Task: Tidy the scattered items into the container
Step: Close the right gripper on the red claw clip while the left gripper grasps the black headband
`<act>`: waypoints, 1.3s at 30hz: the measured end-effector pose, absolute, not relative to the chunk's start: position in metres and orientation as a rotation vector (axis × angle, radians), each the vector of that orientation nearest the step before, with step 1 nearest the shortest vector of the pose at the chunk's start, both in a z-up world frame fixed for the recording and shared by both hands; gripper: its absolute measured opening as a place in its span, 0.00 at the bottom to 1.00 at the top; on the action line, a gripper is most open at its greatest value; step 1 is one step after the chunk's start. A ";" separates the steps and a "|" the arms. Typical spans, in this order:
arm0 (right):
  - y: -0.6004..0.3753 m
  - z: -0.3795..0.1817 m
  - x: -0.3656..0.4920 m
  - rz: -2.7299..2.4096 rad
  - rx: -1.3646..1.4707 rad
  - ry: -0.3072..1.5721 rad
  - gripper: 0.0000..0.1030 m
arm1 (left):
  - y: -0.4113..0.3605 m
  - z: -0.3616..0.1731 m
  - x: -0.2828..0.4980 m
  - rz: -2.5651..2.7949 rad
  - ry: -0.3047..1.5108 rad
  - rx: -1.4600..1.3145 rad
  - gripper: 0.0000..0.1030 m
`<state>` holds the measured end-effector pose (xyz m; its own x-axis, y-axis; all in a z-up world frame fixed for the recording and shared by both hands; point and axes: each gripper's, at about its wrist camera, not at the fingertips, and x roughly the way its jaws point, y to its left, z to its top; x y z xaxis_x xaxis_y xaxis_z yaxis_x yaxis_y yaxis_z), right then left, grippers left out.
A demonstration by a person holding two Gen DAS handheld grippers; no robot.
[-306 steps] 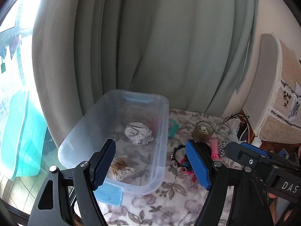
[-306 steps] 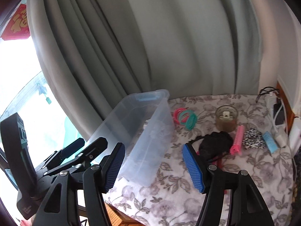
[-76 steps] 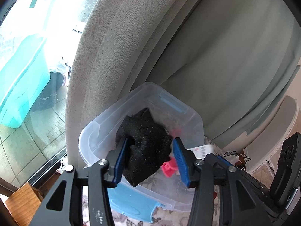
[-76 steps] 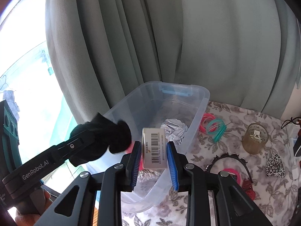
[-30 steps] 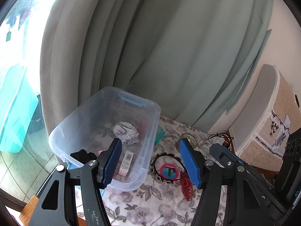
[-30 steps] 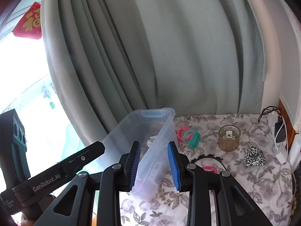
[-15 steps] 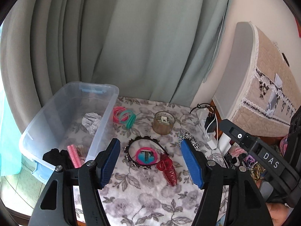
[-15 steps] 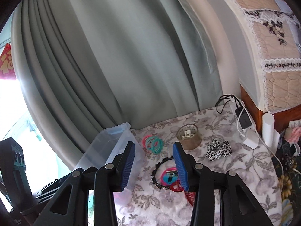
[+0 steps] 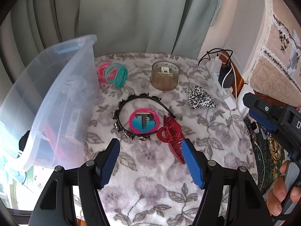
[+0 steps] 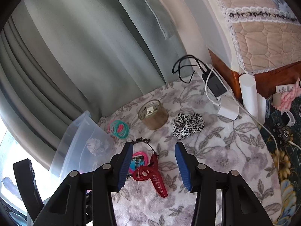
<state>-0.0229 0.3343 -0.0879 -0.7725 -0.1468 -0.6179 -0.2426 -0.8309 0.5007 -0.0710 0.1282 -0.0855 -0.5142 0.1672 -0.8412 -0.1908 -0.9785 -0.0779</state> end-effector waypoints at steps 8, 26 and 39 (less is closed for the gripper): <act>0.315 -0.158 -0.052 2.701 -1.389 0.843 0.48 | 0.118 -0.118 -0.094 2.614 0.005 -1.514 0.67; 0.267 -0.197 -0.075 2.731 -1.608 0.559 0.48 | 0.105 -0.172 -0.144 2.553 -0.159 -1.660 0.63; 0.277 -0.201 -0.084 2.679 -1.567 0.573 0.10 | 0.092 -0.183 -0.147 2.512 -0.294 -1.684 0.50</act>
